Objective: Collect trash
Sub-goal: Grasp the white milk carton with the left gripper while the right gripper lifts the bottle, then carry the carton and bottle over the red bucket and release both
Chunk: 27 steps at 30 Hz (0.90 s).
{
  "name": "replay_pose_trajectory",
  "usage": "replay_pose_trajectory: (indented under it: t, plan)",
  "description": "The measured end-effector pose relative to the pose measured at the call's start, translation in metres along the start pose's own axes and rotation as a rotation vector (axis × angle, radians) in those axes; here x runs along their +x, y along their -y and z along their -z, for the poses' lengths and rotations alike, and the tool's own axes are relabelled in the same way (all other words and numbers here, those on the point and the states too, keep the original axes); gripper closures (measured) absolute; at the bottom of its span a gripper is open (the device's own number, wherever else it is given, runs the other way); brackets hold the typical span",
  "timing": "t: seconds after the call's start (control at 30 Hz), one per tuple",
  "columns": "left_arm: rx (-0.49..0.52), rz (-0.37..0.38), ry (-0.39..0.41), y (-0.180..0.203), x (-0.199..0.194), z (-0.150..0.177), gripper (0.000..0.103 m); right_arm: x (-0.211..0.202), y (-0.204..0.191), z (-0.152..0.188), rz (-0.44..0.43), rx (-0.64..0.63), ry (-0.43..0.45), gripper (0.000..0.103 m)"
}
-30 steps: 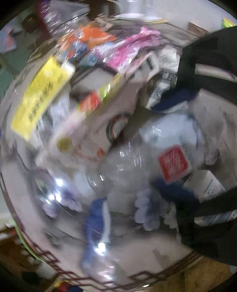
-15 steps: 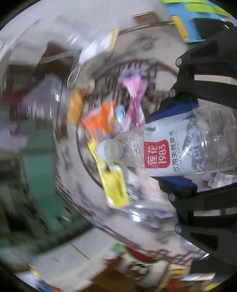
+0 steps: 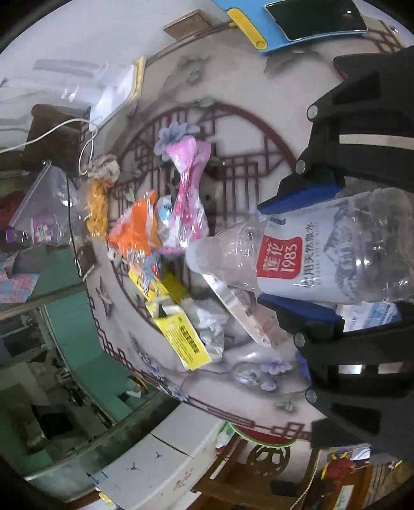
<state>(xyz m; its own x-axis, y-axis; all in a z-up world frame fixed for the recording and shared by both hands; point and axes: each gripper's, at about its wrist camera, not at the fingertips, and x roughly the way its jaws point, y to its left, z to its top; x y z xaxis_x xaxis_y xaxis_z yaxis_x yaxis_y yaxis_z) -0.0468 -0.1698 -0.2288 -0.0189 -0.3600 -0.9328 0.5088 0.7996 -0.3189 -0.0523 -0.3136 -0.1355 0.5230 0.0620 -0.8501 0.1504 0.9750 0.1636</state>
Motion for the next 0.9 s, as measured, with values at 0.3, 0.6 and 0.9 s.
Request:
replay_pose_trajectory:
  t: [0.3,0.6,0.9]
  plan:
    - [-0.113,-0.109,0.334,-0.042,-0.097,-0.008,0.048,0.028,-0.018,0.004,0.021,-0.076,-0.118,0.048]
    - [-0.202,-0.21,0.511,-0.065,-0.153,-0.001,0.048,0.03,-0.026,0.004,0.055,-0.099,-0.095,0.049]
    - [-0.219,-0.221,0.552,-0.085,-0.175,0.007,0.048,-0.013,-0.059,-0.023,-0.015,-0.114,0.053,0.049]
